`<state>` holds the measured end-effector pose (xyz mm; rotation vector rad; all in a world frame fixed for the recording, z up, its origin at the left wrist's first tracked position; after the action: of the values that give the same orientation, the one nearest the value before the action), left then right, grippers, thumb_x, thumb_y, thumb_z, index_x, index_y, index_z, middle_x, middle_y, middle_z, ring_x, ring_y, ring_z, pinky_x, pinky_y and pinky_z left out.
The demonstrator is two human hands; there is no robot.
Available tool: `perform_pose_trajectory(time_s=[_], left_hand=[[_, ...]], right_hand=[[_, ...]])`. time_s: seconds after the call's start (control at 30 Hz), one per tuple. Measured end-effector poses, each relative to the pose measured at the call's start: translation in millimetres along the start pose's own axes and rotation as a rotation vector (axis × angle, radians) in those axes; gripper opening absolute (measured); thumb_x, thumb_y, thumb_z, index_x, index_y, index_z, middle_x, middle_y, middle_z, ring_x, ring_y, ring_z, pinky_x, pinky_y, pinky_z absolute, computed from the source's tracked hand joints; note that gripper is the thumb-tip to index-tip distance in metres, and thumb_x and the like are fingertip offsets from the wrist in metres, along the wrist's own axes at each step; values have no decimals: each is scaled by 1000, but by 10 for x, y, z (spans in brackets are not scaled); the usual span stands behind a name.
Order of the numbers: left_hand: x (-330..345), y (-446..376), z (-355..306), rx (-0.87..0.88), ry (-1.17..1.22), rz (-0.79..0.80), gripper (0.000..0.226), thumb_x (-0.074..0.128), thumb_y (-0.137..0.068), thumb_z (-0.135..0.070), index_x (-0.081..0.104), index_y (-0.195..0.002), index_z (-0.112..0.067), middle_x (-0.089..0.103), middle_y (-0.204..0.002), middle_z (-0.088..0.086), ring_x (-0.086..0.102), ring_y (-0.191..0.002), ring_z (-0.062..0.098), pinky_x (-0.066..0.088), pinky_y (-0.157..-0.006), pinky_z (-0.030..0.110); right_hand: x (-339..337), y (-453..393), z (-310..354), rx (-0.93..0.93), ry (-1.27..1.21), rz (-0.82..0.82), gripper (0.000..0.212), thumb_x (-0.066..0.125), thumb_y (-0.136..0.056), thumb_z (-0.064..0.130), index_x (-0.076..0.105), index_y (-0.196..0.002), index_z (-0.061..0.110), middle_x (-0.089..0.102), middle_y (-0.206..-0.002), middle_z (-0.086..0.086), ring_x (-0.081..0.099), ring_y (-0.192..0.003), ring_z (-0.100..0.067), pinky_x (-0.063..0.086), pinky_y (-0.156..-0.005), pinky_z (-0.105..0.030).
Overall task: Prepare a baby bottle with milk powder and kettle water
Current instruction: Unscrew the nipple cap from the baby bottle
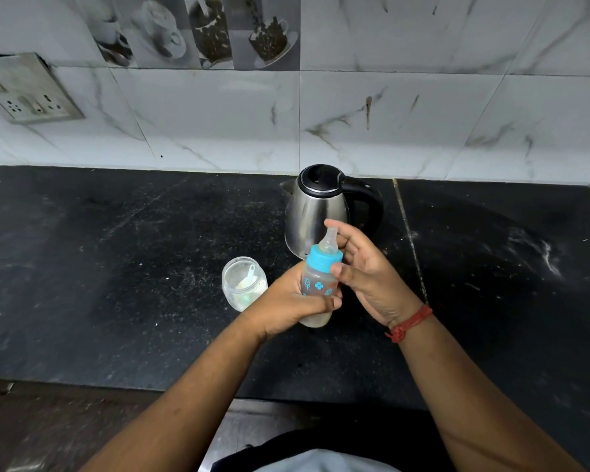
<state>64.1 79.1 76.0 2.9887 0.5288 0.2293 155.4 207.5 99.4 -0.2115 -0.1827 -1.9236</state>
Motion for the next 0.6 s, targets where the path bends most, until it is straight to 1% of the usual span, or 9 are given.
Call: perform_pose_trajectory(time_s=[0.07, 0.13, 0.2, 0.27, 0.3, 0.37, 0.43, 0.5, 0.6], left_hand=[[2, 1, 13, -2, -15, 12, 42, 74, -83, -6, 55, -121, -4, 65, -97, 6, 60, -92, 19, 50, -84, 30], [-4, 11, 26, -3, -23, 30, 39, 73, -84, -5, 55, -119, -3, 64, -97, 7, 59, -92, 21, 50, -82, 29], [-12, 25, 34, -7, -21, 37, 36, 72, -84, -5, 57, -117, -5, 66, -96, 5, 60, -91, 20, 51, -82, 29], [-16, 27, 54, -15, -12, 38, 36, 73, -83, -7, 58, -116, -8, 67, -97, 4, 61, -93, 20, 52, -84, 30], [-14, 25, 57, -19, -12, 32, 37, 74, -83, -8, 58, -116, -9, 68, -97, 4, 62, -93, 19, 52, -85, 31], [-5, 19, 58, -26, -16, 18, 38, 75, -82, -9, 59, -115, -10, 68, -97, 4, 62, -93, 19, 51, -86, 31], [-6, 10, 63, -24, -16, 18, 38, 75, -82, -9, 58, -116, -10, 67, -97, 5, 61, -93, 19, 51, -86, 33], [-16, -3, 70, -22, -13, 25, 40, 75, -83, -7, 57, -119, -7, 65, -98, 7, 60, -94, 21, 50, -87, 35], [-37, -23, 86, -26, -22, 35, 45, 75, -84, -6, 55, -124, -4, 65, -99, 8, 60, -95, 22, 50, -89, 37]], right_hand=[[0, -4, -18, -14, 38, -29, 82, 87, -72, 33, 50, -143, 19, 61, -122, -8, 60, -114, -17, 51, -94, -37], [-18, -3, -23, -29, 35, -24, 72, 80, -76, 22, 51, -141, 19, 64, -121, -10, 61, -113, -21, 51, -96, -43], [-36, 8, -25, -20, -21, 13, 68, 70, -82, 12, 46, -146, 18, 64, -129, -19, 60, -117, -29, 49, -99, -47], [-43, 22, -38, 0, -77, 66, 66, 56, -88, 3, 39, -151, 16, 61, -135, -26, 56, -128, -36, 43, -107, -51], [-40, 25, -45, 7, -89, 79, 66, 53, -89, 3, 36, -152, 16, 59, -138, -26, 54, -133, -36, 40, -110, -52], [-19, 24, -47, 9, -69, 68, 67, 60, -89, 10, 37, -152, 16, 57, -143, -19, 51, -137, -32, 42, -110, -49], [3, 20, -42, 2, 0, 31, 72, 70, -83, 22, 42, -149, 16, 59, -138, -13, 57, -128, -22, 50, -100, -38], [11, 12, -34, -4, 61, -4, 73, 76, -76, 27, 49, -143, 15, 58, -125, -7, 59, -115, -13, 51, -92, -31], [-8, -8, -32, -15, 119, -28, 69, 81, -73, 27, 53, -134, 14, 59, -116, -2, 61, -107, -8, 53, -88, -28]])
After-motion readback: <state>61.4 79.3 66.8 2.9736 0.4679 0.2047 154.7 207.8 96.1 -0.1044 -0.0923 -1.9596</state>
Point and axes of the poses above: each hand's wrist, its own y-axis away from the middle knuckle, its own x-axis out of the palm, z = x × y, the point moved 2 cm from there along -y, towards the middle knuckle
